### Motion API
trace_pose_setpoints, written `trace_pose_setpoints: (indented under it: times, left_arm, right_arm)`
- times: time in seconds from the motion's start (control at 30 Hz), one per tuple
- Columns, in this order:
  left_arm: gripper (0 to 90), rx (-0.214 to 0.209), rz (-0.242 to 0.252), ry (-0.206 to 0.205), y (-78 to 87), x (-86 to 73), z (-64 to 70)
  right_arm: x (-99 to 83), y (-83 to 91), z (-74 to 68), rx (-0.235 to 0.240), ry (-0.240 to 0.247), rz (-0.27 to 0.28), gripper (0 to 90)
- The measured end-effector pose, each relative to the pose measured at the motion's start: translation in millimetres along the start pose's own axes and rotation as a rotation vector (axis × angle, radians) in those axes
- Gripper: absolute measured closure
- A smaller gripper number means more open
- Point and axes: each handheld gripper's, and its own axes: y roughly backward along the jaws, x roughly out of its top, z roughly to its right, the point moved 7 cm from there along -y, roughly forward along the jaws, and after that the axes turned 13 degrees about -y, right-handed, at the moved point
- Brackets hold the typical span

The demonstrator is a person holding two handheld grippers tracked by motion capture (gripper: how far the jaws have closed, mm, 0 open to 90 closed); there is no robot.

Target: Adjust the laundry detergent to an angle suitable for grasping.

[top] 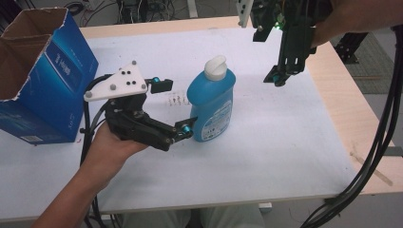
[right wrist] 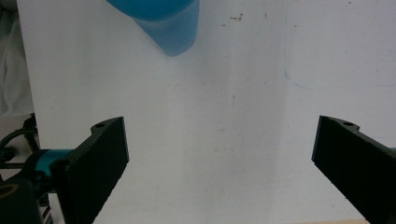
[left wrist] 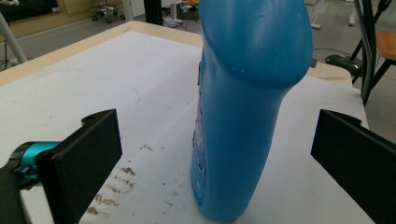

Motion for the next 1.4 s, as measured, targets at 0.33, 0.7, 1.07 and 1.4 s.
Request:
trace_pose_setpoints:
  times: [0.33, 0.7, 1.07, 1.4]
  left_arm:
    - [1.7, 0.013, -0.012, 0.01, -13.7, 1.5, 3.5]
    - [1.7, 0.015, -0.015, 0.019, -31.1, 6.8, 12.3]
    - [1.7, 0.054, -0.037, 0.057, -42.6, 4.2, 11.9]
    - [7.3, 0.089, -0.02, 0.067, -50.0, 3.3, 11.2]
  right_arm:
    - [-1.5, 0.9, 0.4, -0.002, -0.006, 0.002, 3.2]
    - [-2.8, 0.9, 1.0, -0.002, -0.007, 0.001, 3.2]
    - [-2.4, 0.4, 1.3, -0.004, -0.006, 0.002, 3.1]
    - [-3.2, 1.2, 1.9, -0.005, -0.007, 0.007, 3.1]
